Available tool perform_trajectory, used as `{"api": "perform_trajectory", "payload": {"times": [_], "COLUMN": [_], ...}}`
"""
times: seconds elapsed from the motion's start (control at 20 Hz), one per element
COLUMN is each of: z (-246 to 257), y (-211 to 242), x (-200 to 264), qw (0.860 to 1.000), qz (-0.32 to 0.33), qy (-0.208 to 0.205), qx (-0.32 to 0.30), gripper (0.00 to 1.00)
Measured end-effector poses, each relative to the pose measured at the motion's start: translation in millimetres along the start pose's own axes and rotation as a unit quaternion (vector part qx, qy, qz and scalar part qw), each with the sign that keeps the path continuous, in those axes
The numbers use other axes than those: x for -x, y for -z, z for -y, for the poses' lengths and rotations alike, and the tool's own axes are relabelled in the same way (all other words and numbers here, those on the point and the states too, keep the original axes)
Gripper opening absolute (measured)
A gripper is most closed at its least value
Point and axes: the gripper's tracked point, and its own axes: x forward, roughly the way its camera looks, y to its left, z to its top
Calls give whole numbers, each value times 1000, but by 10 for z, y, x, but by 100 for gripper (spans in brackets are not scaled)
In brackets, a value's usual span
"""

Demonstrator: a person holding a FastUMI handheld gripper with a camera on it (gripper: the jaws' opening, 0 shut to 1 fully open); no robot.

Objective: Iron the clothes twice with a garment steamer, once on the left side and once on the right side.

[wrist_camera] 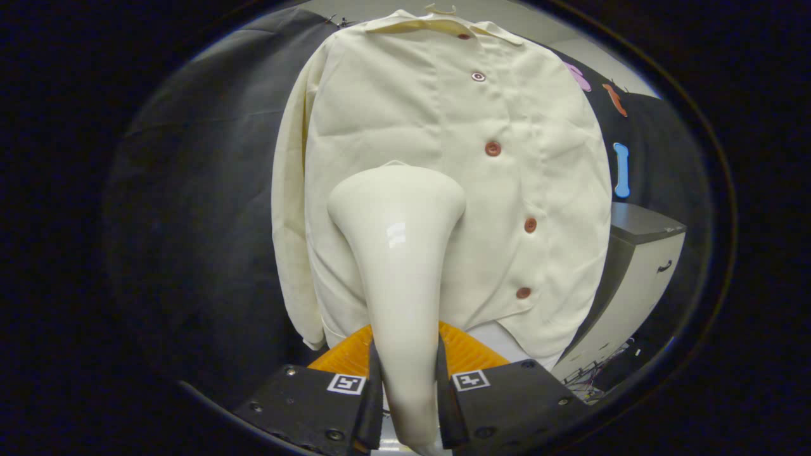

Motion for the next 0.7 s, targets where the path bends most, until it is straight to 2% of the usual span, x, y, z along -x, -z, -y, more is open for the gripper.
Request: {"api": "perform_trajectory", "payload": {"times": [0.45, 0.7], "z": [82, 76], "y": [701, 820], "x": [-136, -56], "qw": [997, 996], "qz": [-71, -89], "qy": [7, -5], "qx": [12, 14], "gripper": [36, 36]}}
